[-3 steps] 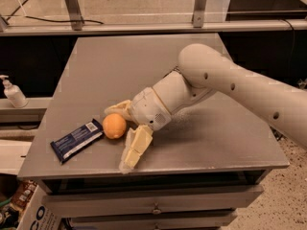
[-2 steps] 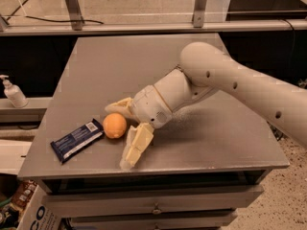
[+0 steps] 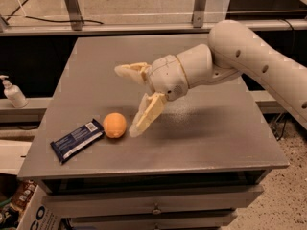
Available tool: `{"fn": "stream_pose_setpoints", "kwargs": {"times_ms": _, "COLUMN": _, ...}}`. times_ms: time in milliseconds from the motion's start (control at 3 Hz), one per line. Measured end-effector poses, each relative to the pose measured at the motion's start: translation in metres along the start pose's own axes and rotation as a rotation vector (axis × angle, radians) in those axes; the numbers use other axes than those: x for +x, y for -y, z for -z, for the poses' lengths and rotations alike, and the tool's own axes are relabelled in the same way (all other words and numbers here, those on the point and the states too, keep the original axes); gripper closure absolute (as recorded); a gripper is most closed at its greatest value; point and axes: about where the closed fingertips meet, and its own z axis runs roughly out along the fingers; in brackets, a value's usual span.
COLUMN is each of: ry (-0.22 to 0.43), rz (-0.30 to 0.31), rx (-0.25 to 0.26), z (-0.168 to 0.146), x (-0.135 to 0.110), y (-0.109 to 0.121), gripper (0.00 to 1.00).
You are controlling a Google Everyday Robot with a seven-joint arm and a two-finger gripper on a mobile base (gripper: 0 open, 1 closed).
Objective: Move orange near rxbar blueberry
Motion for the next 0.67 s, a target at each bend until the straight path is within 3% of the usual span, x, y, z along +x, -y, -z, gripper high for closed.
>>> {"fn": "stream_pose_setpoints", "kwargs": {"times_ms": 667, "ry": 0.013, "rz": 0.028, "rx": 0.110, "z": 0.057, "x": -0.004, "y": 0.007, "gripper": 0.00}}
